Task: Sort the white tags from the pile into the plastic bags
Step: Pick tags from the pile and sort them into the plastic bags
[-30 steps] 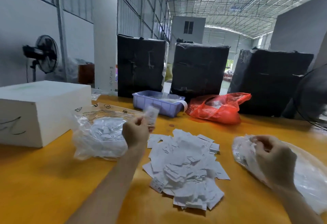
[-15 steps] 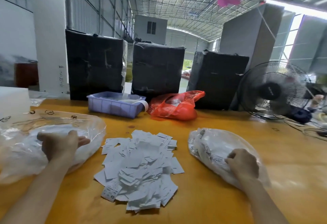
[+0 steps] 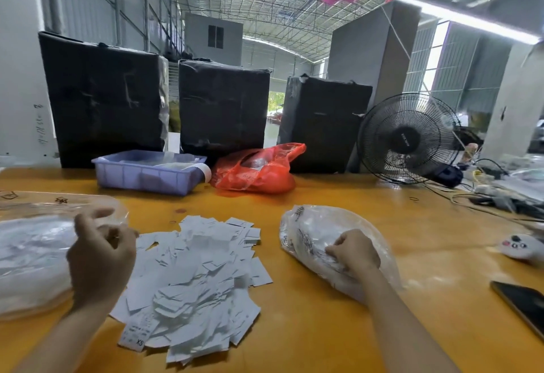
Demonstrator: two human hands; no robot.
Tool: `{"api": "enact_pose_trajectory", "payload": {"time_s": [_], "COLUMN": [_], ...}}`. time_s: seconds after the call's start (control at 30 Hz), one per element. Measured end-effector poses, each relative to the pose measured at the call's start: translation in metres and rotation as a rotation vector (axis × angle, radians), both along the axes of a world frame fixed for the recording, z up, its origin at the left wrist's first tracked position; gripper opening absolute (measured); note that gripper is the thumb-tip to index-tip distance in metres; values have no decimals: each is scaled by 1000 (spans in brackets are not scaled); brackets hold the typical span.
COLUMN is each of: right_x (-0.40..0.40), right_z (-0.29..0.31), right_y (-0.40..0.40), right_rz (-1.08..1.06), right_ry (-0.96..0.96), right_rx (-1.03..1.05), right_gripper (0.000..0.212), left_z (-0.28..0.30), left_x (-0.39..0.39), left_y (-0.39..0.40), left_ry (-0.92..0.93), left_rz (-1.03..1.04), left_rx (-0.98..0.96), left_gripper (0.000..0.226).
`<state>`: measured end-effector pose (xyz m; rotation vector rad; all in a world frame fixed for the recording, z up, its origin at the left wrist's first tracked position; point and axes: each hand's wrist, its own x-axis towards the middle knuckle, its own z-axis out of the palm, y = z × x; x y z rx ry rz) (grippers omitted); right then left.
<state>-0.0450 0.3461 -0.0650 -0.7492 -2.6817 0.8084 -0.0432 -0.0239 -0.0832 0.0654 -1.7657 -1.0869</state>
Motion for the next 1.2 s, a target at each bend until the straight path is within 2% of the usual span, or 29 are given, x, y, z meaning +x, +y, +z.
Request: {"api": "enact_pose_trajectory", "payload": {"time_s": [0.07, 0.13, 0.23, 0.33, 0.37, 0.43, 0.63, 0.7, 0.83, 0.87, 0.93, 1.0, 1.07, 1.13, 1.2], "right_x": [-2, -6, -11, -24, -27, -31, -27, -22, -11, -8, -5, 1, 9, 17, 25], "right_z": [1, 0, 2, -4, -5, -8, -9, -5, 10, 14, 23, 30, 37, 45, 55], "right_y": [4, 8, 4, -2, -5, -10, -1, 4, 12, 14, 19, 21, 18, 5, -18], "right_rz": [6, -2, 19, 228, 277, 319, 279, 263, 286, 285, 248, 182, 125, 139, 230], "right_ry": [8, -12, -19, 71, 75, 89, 173, 190, 96, 84, 123, 256, 422, 562, 601], "right_rx": [-45, -3, 236, 425, 506, 620, 670, 610, 318, 280, 262, 206, 59, -216, -607], "right_gripper": [14, 19, 20, 41, 41, 35, 19, 21, 53, 54, 42, 22, 13, 11, 7], "left_z": [-1, -9, -13, -12, -11, -11, -13, -13, -12, -11, -10, -10, -9, -8, -7], "left_x": [3, 1, 1, 4, 6, 9, 10, 10, 10, 10, 11, 12, 14, 15, 16], "left_y": [12, 14, 16, 20, 21, 24, 27, 26, 26, 26, 27, 28, 30, 32, 33], "left_ry": [-56, -75, -115, -126, -130, -130, -116, -125, -135, -135, -141, -143, -134, -126, -119], "left_rz": [-35, -61, -69, -66, -67, -89, -146, -154, -168, -172, -177, -190, -198, -205, -215], "left_rx": [-79, -143, -170, -169, -163, -188, -274, -269, -273, -279, -276, -272, -265, -262, -262], "left_gripper": [28, 26, 25, 25, 26, 29, 29, 28, 26, 25, 25, 25, 26, 27, 28]}}
